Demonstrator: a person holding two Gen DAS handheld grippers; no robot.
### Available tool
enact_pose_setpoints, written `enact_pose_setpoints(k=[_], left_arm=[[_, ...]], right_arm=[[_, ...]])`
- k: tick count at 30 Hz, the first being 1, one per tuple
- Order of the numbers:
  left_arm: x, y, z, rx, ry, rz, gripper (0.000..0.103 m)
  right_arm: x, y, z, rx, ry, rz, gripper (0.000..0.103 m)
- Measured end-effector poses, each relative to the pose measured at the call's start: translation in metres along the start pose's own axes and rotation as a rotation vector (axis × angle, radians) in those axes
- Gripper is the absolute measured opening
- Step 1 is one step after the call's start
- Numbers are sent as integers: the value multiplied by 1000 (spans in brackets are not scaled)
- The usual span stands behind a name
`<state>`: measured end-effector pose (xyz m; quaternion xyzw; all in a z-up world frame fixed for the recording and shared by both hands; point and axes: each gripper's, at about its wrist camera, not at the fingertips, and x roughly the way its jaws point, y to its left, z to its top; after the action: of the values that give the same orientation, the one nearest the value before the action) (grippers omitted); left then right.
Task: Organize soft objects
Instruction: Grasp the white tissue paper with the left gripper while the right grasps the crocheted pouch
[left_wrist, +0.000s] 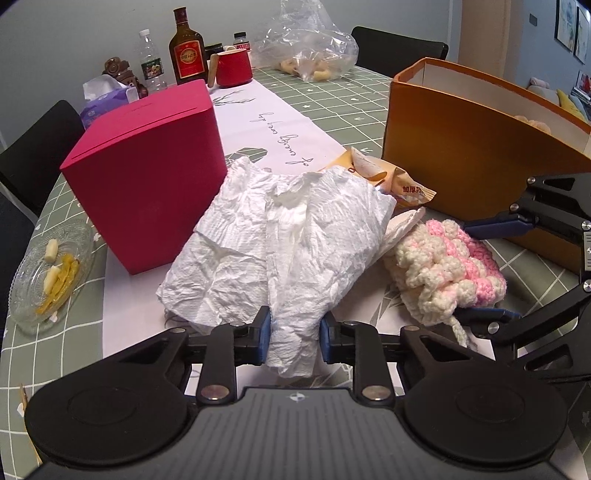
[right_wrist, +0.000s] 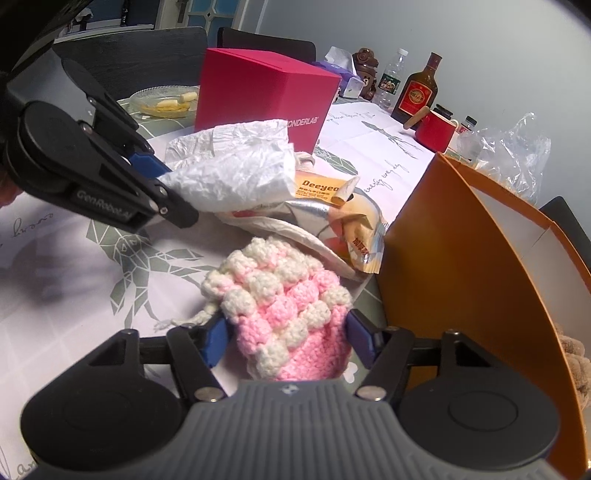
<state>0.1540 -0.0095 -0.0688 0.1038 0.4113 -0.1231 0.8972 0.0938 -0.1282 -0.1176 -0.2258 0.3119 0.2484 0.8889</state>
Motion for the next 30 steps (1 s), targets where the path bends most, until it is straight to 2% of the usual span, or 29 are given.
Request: enact_pose_setpoints(k=[14,15,16,30], left_arm=[[-16,16,-6,-29,-5,19,26],[-17,16,-6,-30,-5,20,25],[-18,16,-7,-30,-6,22,25],[-31,18,-6,-29,-33,32,24]], right_arm=[[-8,-3,0,7,-4,20,45],[-9,-2,1,8,-4,25,35],[-9,-2,1,12,6,38,30],[-25,-3,2,24,-8,59,25]])
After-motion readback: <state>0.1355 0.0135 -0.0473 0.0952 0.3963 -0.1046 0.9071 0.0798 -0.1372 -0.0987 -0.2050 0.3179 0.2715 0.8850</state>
